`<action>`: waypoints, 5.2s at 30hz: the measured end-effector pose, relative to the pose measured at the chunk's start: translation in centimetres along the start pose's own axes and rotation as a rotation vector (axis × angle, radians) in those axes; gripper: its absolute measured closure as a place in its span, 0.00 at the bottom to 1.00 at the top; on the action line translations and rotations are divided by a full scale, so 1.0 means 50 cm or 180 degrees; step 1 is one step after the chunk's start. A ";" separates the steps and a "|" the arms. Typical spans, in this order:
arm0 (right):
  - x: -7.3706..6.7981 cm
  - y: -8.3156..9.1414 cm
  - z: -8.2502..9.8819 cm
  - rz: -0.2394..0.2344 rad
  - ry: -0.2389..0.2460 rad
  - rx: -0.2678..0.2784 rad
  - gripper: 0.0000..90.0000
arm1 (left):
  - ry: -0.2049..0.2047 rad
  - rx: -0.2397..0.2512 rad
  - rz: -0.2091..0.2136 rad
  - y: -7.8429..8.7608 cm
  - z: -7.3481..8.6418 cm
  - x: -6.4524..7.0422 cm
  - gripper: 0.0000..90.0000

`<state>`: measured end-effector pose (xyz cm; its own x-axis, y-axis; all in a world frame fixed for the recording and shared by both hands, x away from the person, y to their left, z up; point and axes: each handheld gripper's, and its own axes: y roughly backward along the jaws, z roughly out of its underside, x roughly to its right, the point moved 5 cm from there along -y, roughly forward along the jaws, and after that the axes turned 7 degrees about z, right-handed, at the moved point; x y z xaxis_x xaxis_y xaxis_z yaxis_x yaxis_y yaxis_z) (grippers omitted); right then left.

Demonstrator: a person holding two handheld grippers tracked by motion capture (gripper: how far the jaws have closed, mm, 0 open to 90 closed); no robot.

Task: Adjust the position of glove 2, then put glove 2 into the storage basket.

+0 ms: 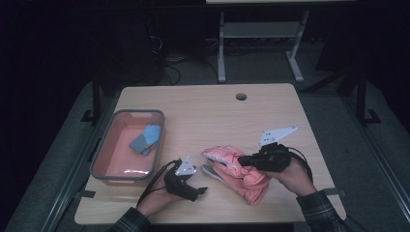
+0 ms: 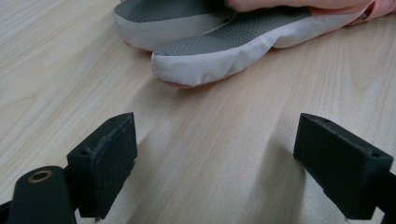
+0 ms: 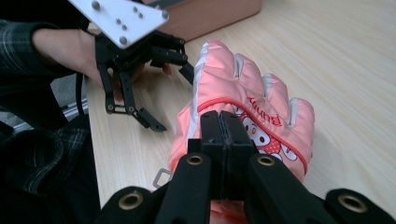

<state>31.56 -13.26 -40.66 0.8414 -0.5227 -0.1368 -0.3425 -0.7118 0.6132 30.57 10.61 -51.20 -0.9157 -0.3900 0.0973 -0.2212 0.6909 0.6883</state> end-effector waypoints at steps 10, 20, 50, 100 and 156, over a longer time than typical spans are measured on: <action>-0.013 -0.044 0.032 0.0031 0.0139 -0.0365 0.99 | 0.0001 0.0023 -0.0008 -0.001 0.000 0.000 0.14; -0.021 -0.059 0.048 0.0047 0.0231 -0.0465 0.95 | 0.0002 0.0022 -0.0008 -0.001 0.000 0.000 0.14; 0.122 0.053 0.164 0.0429 -0.0314 -0.0301 1.00 | 0.0110 -0.0173 0.0522 -0.018 -0.075 0.086 0.99; -0.057 -0.124 0.150 -0.0459 0.0403 -0.0654 1.00 | 0.0404 -0.0056 0.0364 -0.053 -0.141 -0.063 0.99; 0.033 -0.129 0.084 0.0301 -0.0005 -0.0435 1.00 | 0.0381 0.0169 0.0418 0.039 -0.206 -0.052 0.23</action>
<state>33.38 -11.50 -48.08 0.8074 -0.5852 -0.0748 -0.3599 -0.5891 0.7234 35.96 6.68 -42.72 -0.8920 -0.3617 0.2709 -0.1226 0.7706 0.6254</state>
